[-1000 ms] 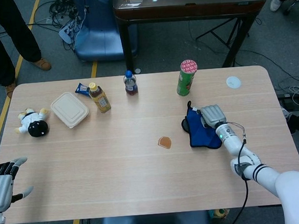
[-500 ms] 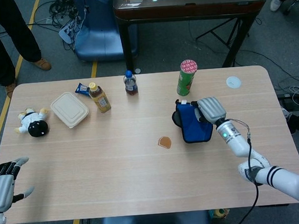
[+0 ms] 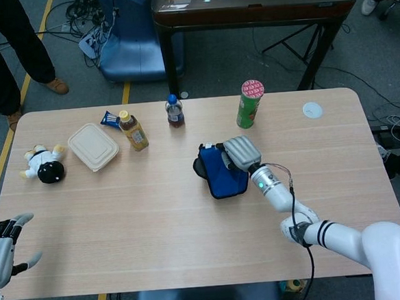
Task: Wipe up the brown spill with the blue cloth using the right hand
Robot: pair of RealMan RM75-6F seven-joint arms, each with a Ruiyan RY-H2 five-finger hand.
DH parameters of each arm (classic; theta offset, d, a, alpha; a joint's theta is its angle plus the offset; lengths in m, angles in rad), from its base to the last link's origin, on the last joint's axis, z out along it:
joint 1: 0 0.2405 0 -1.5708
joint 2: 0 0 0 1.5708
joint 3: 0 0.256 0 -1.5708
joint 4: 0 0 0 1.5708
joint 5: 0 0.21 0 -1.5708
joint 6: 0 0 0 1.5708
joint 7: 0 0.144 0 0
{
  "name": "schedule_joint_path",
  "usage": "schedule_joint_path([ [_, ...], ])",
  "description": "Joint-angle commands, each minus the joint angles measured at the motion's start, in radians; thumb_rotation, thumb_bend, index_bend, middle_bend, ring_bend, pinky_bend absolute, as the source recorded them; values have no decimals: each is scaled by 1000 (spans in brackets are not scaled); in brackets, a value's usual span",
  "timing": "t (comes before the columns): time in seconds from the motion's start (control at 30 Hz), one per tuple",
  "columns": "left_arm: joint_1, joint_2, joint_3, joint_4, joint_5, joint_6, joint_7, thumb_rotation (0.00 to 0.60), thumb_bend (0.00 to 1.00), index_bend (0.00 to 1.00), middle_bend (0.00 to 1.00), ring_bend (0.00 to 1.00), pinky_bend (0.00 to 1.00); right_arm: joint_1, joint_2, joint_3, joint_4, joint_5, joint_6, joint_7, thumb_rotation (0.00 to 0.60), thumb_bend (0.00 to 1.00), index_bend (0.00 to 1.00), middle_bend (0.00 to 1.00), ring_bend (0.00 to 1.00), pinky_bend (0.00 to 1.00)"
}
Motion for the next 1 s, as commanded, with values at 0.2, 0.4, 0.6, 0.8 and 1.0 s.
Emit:
schedule_joint_path([
  [0.2,5,3,0,8,-1,2,-14,600,127,221,223,205,160,42,-100,-9,69,-8,0,-11,600,735,624,569,521,732],
  [0.4,6,-4,2,22,-4,-6,-27,600,127,222,223,206,160,52,-168,-33,138,-46,28,-8,600,735,624,566,515,725],
  [0.6,3,-8,3,29,0,-11,-35,600,127,222,223,206,160,67,-246,-58,243,-81,27,29,600,736,623,566,507,723],
  [0.8,4,-8,1,32,-5,-14,-42,600,127,223,223,206,160,68,-301,-105,335,-133,28,64,600,735,624,566,501,709],
  [1.0,1,-9,2,31,-1,-19,-40,600,127,223,223,206,160,58,-334,-150,397,-181,29,117,600,735,623,566,501,709],
])
